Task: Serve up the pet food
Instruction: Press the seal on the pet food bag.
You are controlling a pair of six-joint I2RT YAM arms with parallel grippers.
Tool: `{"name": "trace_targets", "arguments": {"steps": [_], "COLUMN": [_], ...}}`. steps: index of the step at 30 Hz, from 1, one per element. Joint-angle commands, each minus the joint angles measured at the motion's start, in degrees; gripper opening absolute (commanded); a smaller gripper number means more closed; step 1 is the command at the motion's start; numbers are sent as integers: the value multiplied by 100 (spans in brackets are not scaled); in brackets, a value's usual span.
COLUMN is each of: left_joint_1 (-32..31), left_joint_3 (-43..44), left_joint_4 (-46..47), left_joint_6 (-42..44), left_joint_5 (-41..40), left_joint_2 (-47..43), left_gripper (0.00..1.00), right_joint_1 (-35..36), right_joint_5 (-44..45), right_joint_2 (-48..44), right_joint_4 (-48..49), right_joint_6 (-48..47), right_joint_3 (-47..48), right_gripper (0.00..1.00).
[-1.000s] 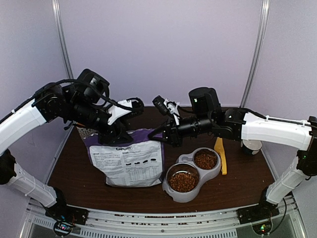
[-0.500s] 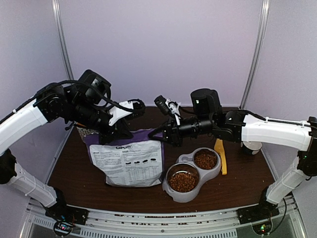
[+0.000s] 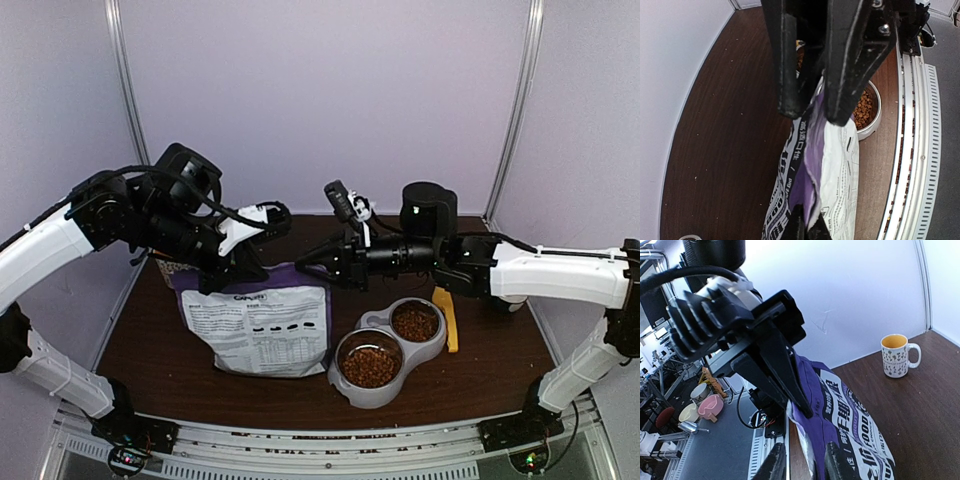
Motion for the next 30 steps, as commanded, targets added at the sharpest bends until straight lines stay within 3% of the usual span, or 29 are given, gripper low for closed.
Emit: {"name": "trace_targets", "arguments": {"steps": [1, 10, 14, 22, 26, 30], "left_joint_1": [44, 44, 44, 44, 44, 44], "left_joint_3": [73, 58, 36, 61, 62, 66], "left_joint_4": [425, 426, 426, 461, 460, 461], "left_joint_6": [-160, -181, -166, -145, -121, -78], "left_joint_5": [-52, -129, -92, -12, -24, 84], "left_joint_2": [-121, -132, -130, -165, -165, -112], "left_gripper": [0, 0, 0, 0, 0, 2], "right_joint_1": [101, 159, 164, 133, 132, 127], "right_joint_5": [-213, -51, 47, 332, 354, 285], "right_joint_2": [198, 421, 498, 527, 509, 490], "right_joint_4": [733, 507, 184, -289, -347, -213], "right_joint_6": [293, 54, -148, -576, -671, -646], "right_joint_3": [32, 28, 227, 417, 447, 421], "right_gripper": [27, 40, 32, 24, 2, 0]}}
